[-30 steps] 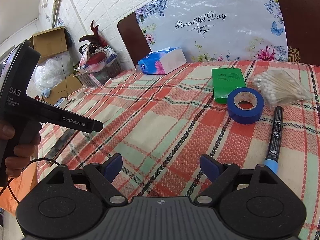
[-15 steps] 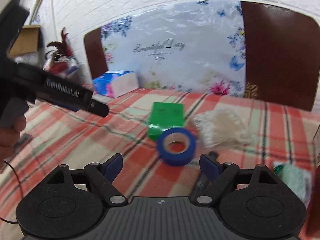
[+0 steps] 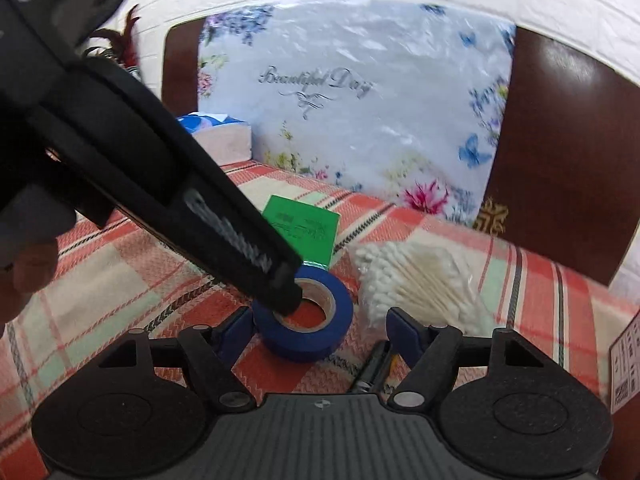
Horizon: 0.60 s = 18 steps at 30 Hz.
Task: Organize objects
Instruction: 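Grasp the blue tape roll with the right gripper and lift it, then lower the blue tape roll into the brown box and release it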
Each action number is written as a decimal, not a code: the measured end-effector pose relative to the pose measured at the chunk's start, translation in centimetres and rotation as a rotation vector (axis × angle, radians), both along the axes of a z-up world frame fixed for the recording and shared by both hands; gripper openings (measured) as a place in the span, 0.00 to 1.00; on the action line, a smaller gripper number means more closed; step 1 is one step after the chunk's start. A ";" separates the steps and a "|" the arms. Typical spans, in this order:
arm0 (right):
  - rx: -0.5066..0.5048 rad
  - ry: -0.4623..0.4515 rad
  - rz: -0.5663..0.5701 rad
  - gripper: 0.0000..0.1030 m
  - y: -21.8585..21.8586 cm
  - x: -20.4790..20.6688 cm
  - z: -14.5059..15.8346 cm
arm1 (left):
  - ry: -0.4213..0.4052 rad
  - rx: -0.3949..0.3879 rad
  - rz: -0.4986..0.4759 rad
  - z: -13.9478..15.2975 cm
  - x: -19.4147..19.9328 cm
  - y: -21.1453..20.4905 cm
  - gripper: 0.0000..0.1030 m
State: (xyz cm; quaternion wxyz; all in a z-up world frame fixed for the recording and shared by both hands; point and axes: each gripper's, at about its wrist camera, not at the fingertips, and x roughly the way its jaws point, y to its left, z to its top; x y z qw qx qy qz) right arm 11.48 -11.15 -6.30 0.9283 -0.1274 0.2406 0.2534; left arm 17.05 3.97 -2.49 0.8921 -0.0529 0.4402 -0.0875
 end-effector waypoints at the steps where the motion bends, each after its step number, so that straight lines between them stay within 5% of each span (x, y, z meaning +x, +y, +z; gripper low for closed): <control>1: -0.012 -0.008 0.007 0.66 0.2 0.0 0.0 | 0.005 -0.009 -0.002 -0.3 0.1 0.1 0.36; 5: -0.044 0.024 0.034 0.65 1.2 1.1 -0.7 | 0.026 -0.036 -0.002 -1.1 0.9 0.1 0.24; 9: 0.029 0.089 0.040 0.56 0.7 1.2 0.1 | 0.021 -0.048 0.015 -0.6 0.0 0.2 0.19; 18: 0.037 -0.083 0.010 0.57 -0.7 -5.6 3.6 | -0.084 -0.037 -0.007 4.3 -5.2 -1.4 0.19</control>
